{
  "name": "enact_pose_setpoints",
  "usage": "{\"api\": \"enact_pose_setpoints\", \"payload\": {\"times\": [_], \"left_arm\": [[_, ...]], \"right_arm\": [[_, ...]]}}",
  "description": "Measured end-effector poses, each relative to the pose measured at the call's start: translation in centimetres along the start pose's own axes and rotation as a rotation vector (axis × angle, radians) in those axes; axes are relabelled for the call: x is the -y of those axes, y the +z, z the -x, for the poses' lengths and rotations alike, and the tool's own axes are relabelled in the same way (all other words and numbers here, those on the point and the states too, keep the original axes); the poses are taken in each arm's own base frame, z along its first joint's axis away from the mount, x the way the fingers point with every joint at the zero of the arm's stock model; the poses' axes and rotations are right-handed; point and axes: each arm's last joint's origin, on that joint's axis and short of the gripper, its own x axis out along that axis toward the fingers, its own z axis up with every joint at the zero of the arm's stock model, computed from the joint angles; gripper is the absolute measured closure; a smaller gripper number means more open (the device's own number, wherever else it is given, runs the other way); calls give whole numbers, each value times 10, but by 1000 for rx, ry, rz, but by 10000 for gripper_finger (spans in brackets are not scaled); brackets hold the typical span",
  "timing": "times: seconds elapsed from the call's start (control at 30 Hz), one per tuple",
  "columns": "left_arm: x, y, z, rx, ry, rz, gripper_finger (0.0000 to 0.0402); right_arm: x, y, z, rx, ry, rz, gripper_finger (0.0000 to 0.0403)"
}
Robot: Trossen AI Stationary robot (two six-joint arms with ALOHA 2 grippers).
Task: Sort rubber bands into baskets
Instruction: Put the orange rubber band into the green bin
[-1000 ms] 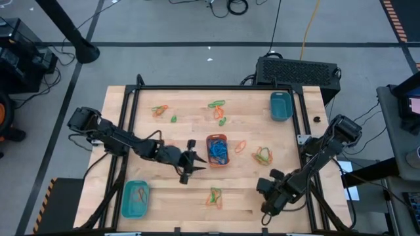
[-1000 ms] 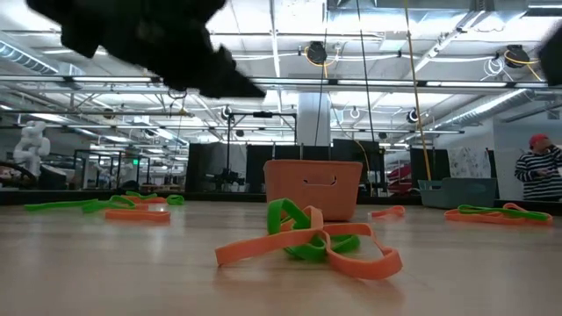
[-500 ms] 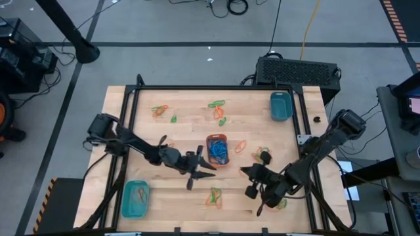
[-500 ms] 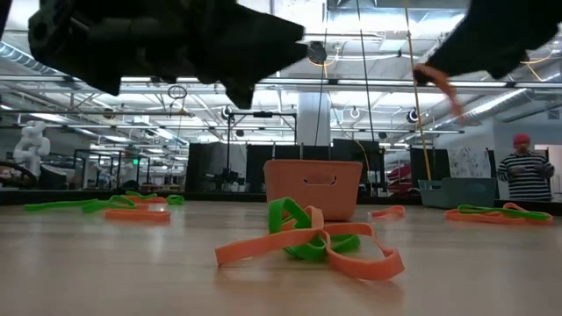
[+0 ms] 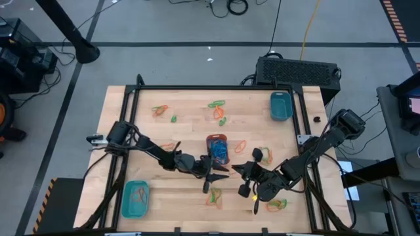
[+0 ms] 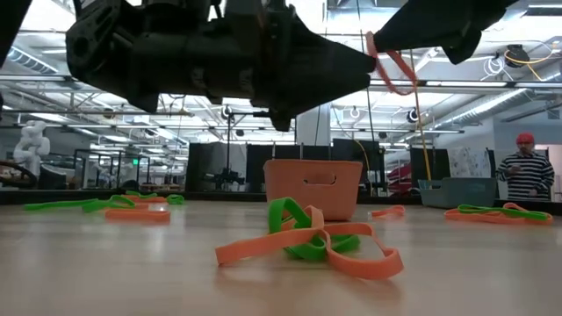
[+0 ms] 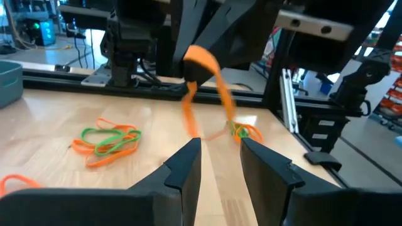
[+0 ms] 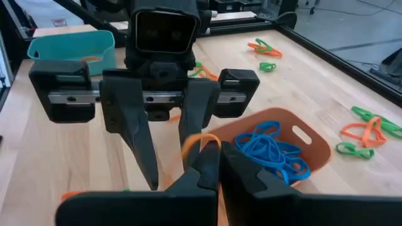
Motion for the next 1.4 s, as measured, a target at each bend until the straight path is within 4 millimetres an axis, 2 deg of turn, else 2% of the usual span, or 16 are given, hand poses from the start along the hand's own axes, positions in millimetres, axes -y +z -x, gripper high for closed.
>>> {"api": "enact_pose_setpoints", "payload": {"times": [0.67, 0.97, 1.4], "left_arm": [[-1, 4, -5, 43, 32, -23, 283], [2, 7, -5, 66, -59, -46, 283], [1, 12, -6, 102, -26, -41, 286]], "right_arm": [[0, 0, 0, -3, -1, 12, 402], [2, 1, -3, -3, -14, 12, 402], [3, 1, -4, -3, -18, 9, 402]]}}
